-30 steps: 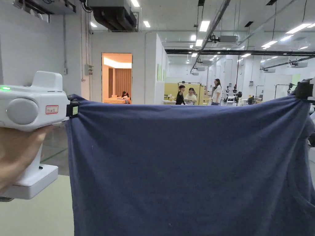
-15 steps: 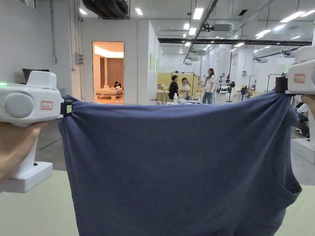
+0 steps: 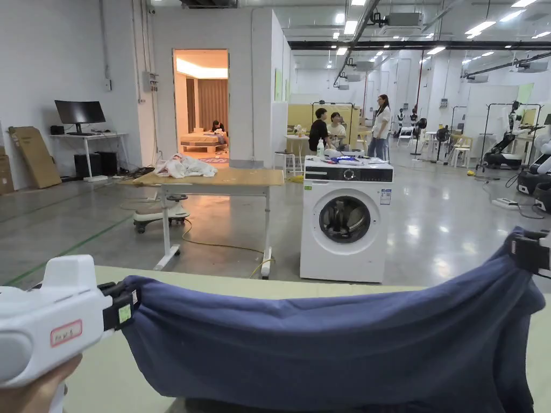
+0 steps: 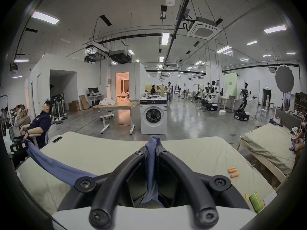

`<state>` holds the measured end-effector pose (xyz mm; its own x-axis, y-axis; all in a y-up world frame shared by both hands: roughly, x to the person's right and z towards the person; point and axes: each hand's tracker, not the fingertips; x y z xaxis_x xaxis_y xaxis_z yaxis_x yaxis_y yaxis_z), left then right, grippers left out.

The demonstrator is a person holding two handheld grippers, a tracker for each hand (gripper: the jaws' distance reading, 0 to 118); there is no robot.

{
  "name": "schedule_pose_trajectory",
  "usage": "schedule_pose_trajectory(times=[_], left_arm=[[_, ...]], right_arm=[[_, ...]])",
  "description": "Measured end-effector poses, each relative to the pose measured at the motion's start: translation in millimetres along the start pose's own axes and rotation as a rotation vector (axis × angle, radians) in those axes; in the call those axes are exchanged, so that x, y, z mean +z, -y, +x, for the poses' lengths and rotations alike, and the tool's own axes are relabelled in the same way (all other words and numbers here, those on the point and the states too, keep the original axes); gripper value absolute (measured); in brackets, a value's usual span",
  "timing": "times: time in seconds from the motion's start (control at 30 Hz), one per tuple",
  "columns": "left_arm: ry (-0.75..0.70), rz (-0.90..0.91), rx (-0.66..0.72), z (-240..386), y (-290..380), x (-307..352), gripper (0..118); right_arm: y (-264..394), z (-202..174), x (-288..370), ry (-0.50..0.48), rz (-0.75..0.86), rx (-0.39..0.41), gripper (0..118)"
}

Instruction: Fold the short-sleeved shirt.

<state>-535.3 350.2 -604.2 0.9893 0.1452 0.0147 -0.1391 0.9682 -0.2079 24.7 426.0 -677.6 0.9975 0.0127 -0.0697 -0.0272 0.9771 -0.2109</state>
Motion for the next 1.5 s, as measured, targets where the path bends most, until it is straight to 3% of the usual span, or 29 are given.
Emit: schedule_pose_trajectory(times=[0.13, 0.3, 0.4, 0.47, 0.63, 0.73, 0.83, 0.87, 0.9, 0.93, 0.97, 1.0, 1.03, 1.23, 1.5], left_arm=[[-0.033, 0.081, -0.002, 2.3, 57.3, 78.9, 0], [-0.097, 0.126, 0.122, -4.8, 133.2, 166.9, 0], [-0.161, 0.072, 0.071, -5.4, 169.8, 207.1, 0], [-0.161, -0.003, 0.062, -8.0, 188.4, 225.5, 0], [-0.075, -0.134, 0.109, -17.5, 239.2, 256.6, 0], [-0.117, -0.236, 0.071, -19.2, 270.1, 256.9, 0], [-0.122, -0.27, 0.103, -20.9, 292.1, 258.0, 0], [-0.124, -0.279, 0.103, -22.3, 298.3, 257.8, 0], [-0.146, -0.291, 0.09, -20.4, 303.7, 258.2, 8], [-0.169, -0.3, 0.084, -20.6, 306.7, 257.4, 20], [-0.178, -0.311, 0.08, -22.2, 309.0, 256.4, 47], [-0.204, -0.328, 0.067, -23.9, 308.8, 256.3, 70], [-0.225, -0.328, 0.059, -22.0, 308.0, 257.5, 83], [-0.289, -0.168, -0.03, -7.6, 271.8, 266.4, 87], [-0.274, 0.051, -0.104, 47.0, 197.1, 270.7, 87]], right_arm=[[55.6, 5.1, 67.5, -0.017, 0.024, -0.043, 6], [149.4, 5.9, 152.9, -0.049, 0.044, -0.143, 6], [204.1, 2.0, 202.3, -0.03, 0.001, -0.182, 6], [236.5, -1.2, 229.5, -0.012, -0.049, -0.216, 6], [305.6, -5.4, 272.9, 0.035, -0.19, -0.209, 6], [340.9, -0.8, 281.5, 0.05, -0.281, -0.198, 6], [369.4, 4.4, 284.0, 0.041, -0.372, -0.257, 6], [377.2, 4.5, 282.9, 0.042, -0.414, -0.274, 13], [383.3, 3.9, 282.5, 0.059, -0.423, -0.271, 27], [387.6, 4.5, 280.9, 0.081, -0.45, -0.265, 49], [390.9, 5.7, 280.8, 0.103, -0.494, -0.242, 73], [393.1, 6.5, 282.4, 0.134, -0.482, -0.226, 76], [392.8, 8.3, 283.6, 0.153, -0.48, -0.223, 76], [366.8, 4.9, 301.1, 0.144, -0.329, -0.197, 75], [296.3, -34.1, 295.2, -0.048, -0.082, -0.156, 75]])
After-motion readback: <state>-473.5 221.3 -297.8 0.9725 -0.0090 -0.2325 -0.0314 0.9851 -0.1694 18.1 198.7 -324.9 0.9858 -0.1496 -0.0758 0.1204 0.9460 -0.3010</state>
